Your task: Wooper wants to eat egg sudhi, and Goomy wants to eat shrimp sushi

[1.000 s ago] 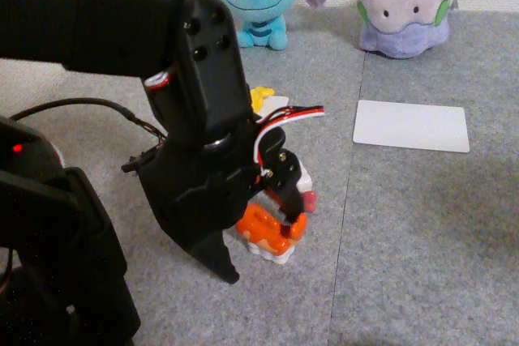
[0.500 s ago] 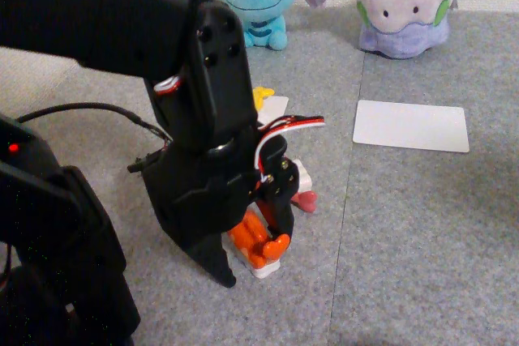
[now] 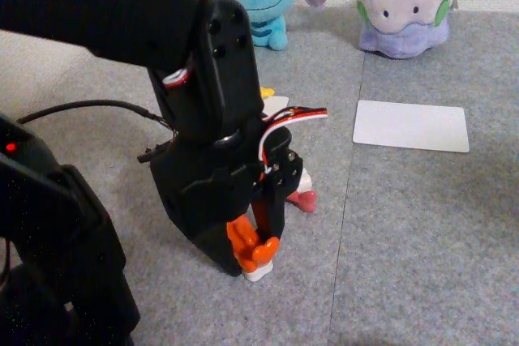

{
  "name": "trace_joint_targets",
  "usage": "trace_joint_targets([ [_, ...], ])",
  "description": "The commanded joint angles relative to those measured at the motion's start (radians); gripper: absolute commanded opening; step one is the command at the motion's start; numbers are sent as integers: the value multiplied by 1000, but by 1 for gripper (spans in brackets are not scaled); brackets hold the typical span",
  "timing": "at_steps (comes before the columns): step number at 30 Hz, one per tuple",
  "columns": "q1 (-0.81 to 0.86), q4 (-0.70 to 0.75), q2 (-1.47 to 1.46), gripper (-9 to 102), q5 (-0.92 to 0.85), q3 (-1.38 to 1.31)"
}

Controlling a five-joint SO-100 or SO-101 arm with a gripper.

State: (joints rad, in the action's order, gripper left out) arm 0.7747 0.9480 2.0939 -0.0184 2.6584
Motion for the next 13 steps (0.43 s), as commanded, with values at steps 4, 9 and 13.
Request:
trace_joint_targets([
  [4, -8, 12, -28, 1, 69, 9],
  [9, -11, 110, 57, 2, 115, 9],
  [13, -21, 232, 193, 1, 124, 9],
])
